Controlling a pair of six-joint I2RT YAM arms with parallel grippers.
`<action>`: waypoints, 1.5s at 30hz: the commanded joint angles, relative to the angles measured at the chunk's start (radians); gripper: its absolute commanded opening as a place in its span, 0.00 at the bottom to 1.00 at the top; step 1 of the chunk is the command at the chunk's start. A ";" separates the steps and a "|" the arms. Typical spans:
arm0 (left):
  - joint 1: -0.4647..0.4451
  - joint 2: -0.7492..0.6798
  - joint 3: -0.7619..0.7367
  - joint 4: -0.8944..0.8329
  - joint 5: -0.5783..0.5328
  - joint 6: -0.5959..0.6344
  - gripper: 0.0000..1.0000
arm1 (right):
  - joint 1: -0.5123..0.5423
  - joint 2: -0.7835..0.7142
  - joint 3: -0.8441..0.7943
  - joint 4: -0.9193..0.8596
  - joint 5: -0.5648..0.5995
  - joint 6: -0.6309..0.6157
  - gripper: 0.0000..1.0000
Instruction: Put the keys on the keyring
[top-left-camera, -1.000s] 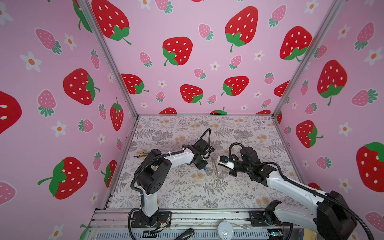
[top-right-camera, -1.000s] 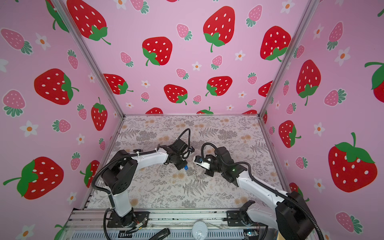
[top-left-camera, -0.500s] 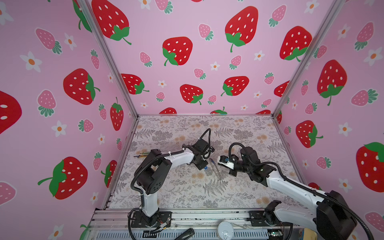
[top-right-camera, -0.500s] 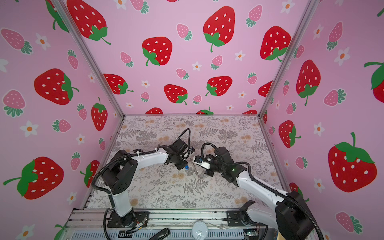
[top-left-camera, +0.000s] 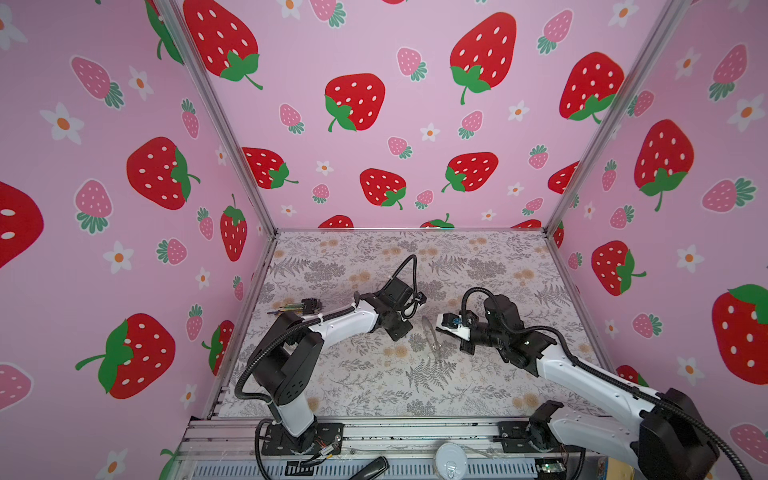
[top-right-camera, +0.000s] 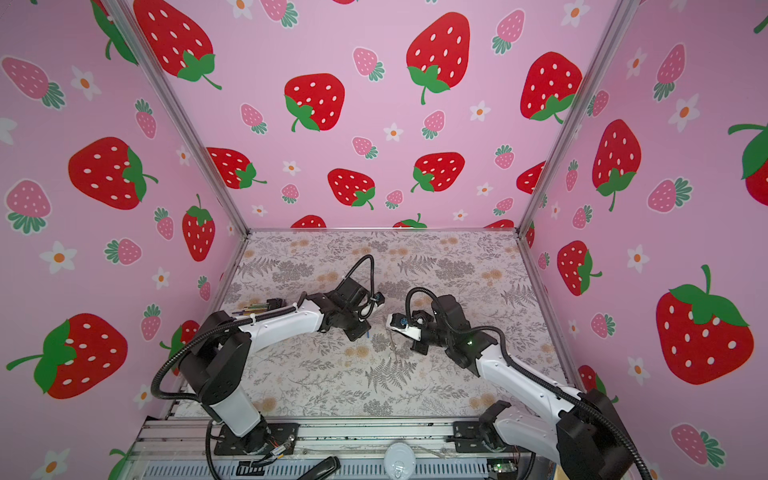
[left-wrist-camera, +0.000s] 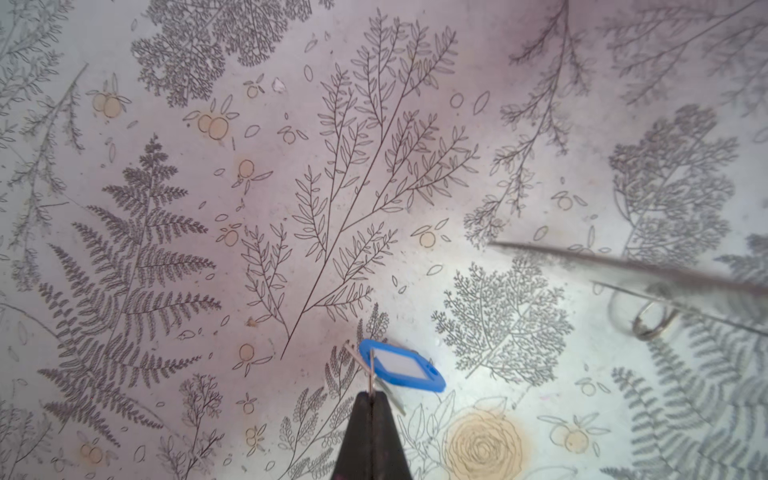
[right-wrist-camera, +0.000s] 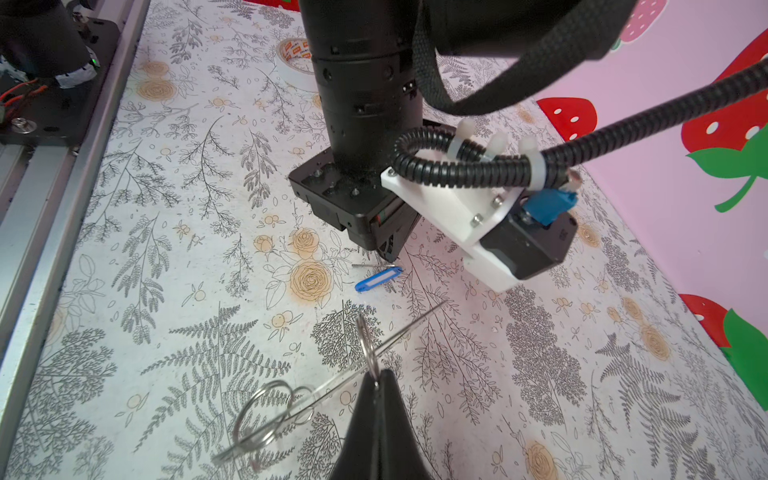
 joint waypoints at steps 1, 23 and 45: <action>0.004 -0.031 -0.026 -0.011 0.002 0.029 0.00 | 0.004 -0.026 0.000 0.027 -0.044 0.022 0.00; -0.022 -0.468 -0.206 0.081 0.153 0.228 0.00 | 0.004 -0.041 0.028 0.014 -0.021 0.127 0.00; -0.234 -0.546 -0.166 0.180 -0.046 0.524 0.00 | 0.004 -0.053 0.017 0.023 -0.242 -0.071 0.00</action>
